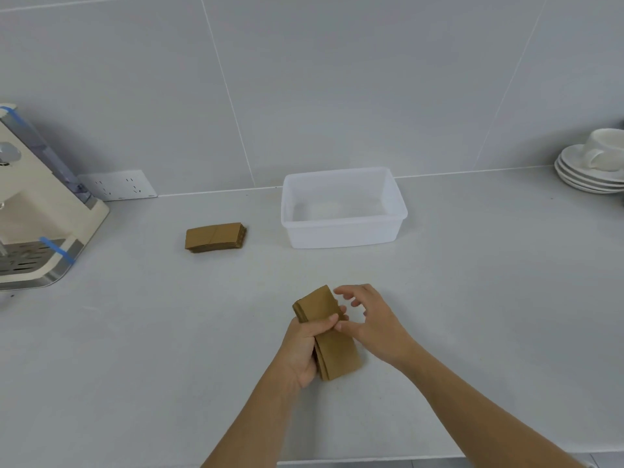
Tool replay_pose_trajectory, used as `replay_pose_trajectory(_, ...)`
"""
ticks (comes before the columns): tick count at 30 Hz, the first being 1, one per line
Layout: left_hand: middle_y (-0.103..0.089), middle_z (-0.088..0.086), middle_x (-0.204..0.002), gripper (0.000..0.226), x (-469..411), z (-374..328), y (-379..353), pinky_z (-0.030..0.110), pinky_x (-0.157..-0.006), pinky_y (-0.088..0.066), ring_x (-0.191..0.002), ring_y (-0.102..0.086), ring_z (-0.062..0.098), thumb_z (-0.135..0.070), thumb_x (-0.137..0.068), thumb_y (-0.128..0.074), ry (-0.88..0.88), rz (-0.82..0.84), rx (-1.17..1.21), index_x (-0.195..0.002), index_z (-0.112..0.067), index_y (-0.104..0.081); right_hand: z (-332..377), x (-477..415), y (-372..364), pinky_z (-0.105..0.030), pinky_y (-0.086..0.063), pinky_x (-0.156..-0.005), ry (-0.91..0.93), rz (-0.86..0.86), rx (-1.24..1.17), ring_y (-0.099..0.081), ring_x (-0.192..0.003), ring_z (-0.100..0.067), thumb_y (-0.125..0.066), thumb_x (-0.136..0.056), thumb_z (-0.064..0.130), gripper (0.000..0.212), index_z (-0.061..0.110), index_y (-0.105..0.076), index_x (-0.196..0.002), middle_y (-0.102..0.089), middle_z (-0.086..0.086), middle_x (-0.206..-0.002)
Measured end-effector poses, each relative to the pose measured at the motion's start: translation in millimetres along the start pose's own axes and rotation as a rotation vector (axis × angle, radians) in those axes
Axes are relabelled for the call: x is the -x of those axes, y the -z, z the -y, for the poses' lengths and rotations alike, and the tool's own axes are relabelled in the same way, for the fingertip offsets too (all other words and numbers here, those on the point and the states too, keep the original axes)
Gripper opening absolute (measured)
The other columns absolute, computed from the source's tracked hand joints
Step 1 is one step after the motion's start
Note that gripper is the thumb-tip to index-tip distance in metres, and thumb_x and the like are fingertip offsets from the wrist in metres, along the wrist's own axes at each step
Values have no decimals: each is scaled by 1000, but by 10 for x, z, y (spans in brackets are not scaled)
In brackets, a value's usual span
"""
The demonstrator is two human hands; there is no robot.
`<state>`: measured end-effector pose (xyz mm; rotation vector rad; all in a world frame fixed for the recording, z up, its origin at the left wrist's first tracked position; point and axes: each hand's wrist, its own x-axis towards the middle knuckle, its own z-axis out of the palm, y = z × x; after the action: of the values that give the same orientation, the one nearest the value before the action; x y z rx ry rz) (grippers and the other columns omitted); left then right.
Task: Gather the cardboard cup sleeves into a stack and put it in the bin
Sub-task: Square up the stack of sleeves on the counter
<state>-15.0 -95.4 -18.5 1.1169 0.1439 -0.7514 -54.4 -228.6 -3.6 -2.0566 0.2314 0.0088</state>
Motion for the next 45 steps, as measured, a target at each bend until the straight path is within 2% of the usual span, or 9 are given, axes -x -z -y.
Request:
replay_pose_trajectory(5, -70, 6, -95, 26, 22, -116, 57, 40, -74, -53, -89, -63, 25, -15, -75, -72, 0, -14, -367, -100, -18, -66, 71, -19, 73, -34, -30, -109, 176, 56, 52, -41, -119, -4, -60, -84, 13, 42, 39, -50, -117, -48, 17, -120)
replay_pose_trajectory(11, -72, -1, -89, 49, 57, -158, 61, 27, -70, -51, -79, -67, 12, -7, -72, -66, 16, 109, -538, -118, -15, -50, 168, -88, 141, 0, -25, -91, 171, 137, 102, -41, -118, 0, -55, -89, 15, 36, 33, -58, -120, -50, 24, -116)
replay_pose_trajectory(17, -72, 1, -95, 50, 118, -265, 137, 26, -76, -51, -84, -67, 11, -4, -78, -66, 7, 137, -657, -119, -16, -40, 214, -168, 164, -1, -34, -79, 142, 260, 66, -53, -87, 10, -58, -86, 10, 21, 22, -66, -102, -61, 15, -95)
replay_pose_trajectory(20, -73, 2, -98, 56, 150, -295, 176, 35, -86, -50, -90, -67, 16, -10, -71, -70, 20, 161, -686, -118, -17, -40, 252, -189, 146, -12, -37, -80, 121, 315, 100, -52, -85, 0, -57, -87, 11, 14, 24, -60, -92, -58, 12, -90)
replay_pose_trajectory(24, -67, 11, -110, 57, 173, -381, 227, 47, -90, -49, -100, -65, 28, -18, -63, -72, 8, 138, -770, -112, -22, -44, 300, -182, 82, -9, -39, -70, 113, 321, 53, -53, -77, -9, -55, -88, 10, 14, 23, -57, -82, -59, 5, -84)
replay_pose_trajectory(31, -60, -7, -114, 50, 267, -738, 301, 33, -89, -50, -104, -59, 12, -39, -69, -73, -139, 61, -942, -113, -29, -52, 331, -229, 92, -3, -39, -71, 99, 170, -156, -51, -78, -6, -55, -87, 3, 19, 20, -59, -78, -59, 7, -79)
replay_pose_trajectory(35, -56, -15, -119, 48, 356, -839, 449, 26, -98, -40, -114, -50, 3, -39, -70, -72, -280, -96, -895, -113, -30, -53, 285, -273, 152, -17, -41, -75, 45, 98, -258, -52, -76, -9, -56, -86, 1, 19, 17, -62, -79, -60, 6, -78)
replay_pose_trajectory(40, -48, -25, -110, 40, 404, -799, 466, 17, -84, -35, -106, -44, -3, -37, -75, -72, -338, -205, -1086, -108, -40, -49, 297, -351, 163, -11, -41, -73, 66, 172, -60, -53, -83, -12, -56, -87, 6, 20, 24, -59, -78, -60, 2, -85)
replay_pose_trajectory(45, -44, -19, -108, 49, 362, -808, 199, 22, -91, -29, -109, -36, 6, -49, -74, -67, -434, -222, -1378, -118, -34, -51, 421, -392, 89, -24, -32, -82, 128, 288, 233, -37, -103, -20, -50, -91, 15, 12, 25, -52, -86, -53, 8, -86)
